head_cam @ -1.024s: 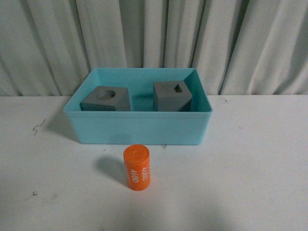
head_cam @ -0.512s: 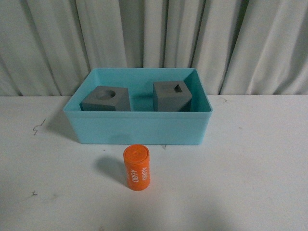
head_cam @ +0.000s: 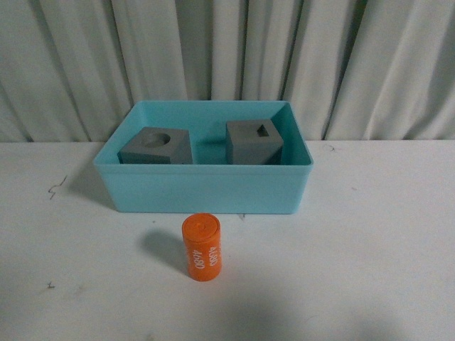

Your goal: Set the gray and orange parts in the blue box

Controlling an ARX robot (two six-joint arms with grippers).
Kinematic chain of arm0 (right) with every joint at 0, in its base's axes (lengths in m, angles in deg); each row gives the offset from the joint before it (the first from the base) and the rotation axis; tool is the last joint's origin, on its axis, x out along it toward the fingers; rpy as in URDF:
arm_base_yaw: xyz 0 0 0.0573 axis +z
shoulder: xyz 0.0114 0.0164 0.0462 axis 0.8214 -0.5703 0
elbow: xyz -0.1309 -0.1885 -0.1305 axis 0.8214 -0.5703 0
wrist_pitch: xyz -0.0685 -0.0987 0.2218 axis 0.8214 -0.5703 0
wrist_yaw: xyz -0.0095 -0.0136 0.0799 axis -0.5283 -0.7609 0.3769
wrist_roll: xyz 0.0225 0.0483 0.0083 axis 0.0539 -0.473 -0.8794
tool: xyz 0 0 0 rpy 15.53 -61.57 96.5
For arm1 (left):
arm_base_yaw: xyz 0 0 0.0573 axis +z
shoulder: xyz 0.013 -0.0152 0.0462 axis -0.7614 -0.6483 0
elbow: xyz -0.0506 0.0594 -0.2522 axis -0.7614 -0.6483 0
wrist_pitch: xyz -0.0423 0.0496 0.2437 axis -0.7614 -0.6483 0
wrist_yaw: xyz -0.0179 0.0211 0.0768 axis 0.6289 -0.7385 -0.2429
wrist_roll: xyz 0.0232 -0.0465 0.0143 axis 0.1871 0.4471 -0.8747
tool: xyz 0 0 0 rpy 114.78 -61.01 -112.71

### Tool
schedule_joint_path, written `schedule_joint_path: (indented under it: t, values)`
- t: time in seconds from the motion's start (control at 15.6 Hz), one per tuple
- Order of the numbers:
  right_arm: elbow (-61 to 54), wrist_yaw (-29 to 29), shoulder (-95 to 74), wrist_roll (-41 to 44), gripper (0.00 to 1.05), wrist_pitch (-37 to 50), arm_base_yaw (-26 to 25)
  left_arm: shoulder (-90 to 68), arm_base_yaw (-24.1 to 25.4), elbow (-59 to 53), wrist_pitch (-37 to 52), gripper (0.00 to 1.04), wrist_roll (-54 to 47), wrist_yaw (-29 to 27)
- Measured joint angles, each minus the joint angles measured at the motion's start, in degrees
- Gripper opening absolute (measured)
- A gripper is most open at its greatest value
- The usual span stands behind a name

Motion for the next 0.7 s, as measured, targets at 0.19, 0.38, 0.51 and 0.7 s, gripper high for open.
schedule_joint_path:
  t: [0.19,0.38,0.51,0.7]
  values:
    - [13.9,18.6,-27.6,14.5,0.98,10.7,-3.0,0.0,0.0,0.0,0.0,0.98,0.0,0.0]
    - [22.5,28.7,-49.8,34.8,0.98,-0.4,9.2,0.0,0.0,0.0,0.0,0.98,0.0,0.0]
    - [28.3,29.7,-55.9,38.4,0.98,0.7,16.8,0.0,0.0,0.0,0.0,0.98,0.0,0.0]
    - [33.2,27.0,-64.2,37.2,0.98,4.2,27.1,0.0,0.0,0.0,0.0,0.98,0.0,0.0]
